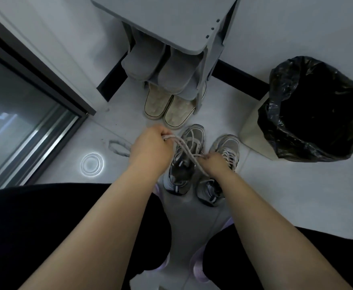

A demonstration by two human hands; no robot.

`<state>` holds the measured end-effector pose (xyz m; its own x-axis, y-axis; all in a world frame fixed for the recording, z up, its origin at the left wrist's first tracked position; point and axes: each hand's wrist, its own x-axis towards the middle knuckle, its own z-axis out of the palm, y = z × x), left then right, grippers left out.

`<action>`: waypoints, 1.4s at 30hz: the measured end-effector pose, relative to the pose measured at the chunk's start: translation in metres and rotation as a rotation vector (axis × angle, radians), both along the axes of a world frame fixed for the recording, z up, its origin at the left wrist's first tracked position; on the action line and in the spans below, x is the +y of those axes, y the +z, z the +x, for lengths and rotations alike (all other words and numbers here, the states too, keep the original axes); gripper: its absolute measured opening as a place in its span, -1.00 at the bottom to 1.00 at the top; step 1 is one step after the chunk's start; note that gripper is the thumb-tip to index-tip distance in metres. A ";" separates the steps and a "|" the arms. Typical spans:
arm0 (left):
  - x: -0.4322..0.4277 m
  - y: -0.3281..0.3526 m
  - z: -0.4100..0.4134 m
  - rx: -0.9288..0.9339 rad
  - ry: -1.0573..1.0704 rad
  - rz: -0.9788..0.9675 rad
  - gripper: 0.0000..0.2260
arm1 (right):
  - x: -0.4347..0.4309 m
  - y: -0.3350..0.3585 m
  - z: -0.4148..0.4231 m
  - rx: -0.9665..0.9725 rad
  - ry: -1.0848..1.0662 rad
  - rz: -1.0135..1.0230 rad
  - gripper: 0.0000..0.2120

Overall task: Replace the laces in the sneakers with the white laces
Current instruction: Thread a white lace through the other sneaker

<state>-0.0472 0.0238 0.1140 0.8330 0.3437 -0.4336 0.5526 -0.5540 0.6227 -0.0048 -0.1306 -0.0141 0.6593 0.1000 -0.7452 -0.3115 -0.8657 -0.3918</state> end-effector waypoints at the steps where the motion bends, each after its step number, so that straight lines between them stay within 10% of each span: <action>1: -0.001 -0.001 0.000 0.003 -0.019 0.015 -0.89 | 0.007 -0.007 -0.001 0.018 0.066 -0.043 -0.60; 10: -0.009 0.010 0.007 -0.094 0.016 0.048 -0.78 | 0.025 0.002 0.003 0.037 0.209 -0.220 -0.70; 23: -0.014 0.170 -0.036 -0.701 -0.151 -0.020 -0.77 | -0.041 0.256 -0.096 -0.242 0.370 -0.157 -0.87; 42: -0.006 0.170 -0.131 -0.618 -0.348 0.065 -0.82 | -0.036 0.284 -0.223 -0.532 0.255 -0.130 -0.80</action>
<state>-0.1784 0.0175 0.2839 0.9859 0.0218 0.1657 -0.1068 -0.6806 0.7248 -0.2276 -0.1667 0.2698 0.9122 0.2339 -0.3364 0.1215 -0.9386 -0.3230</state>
